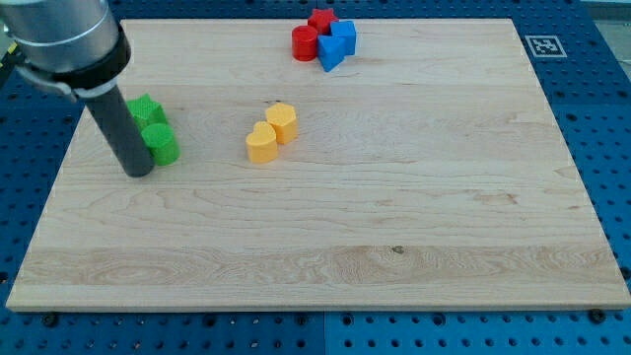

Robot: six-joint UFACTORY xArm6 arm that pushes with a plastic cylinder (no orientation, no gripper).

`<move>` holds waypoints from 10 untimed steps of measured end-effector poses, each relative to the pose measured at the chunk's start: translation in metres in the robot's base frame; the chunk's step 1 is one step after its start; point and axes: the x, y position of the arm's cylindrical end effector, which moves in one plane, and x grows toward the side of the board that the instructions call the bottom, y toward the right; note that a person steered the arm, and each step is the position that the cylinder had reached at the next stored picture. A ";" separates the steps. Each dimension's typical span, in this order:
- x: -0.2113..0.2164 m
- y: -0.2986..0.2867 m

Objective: Point your arm at blue cube

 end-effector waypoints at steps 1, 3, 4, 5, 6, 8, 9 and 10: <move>-0.014 0.004; 0.038 0.130; 0.043 0.221; 0.029 0.312; -0.003 0.383; -0.091 0.450; -0.092 0.450; -0.113 0.450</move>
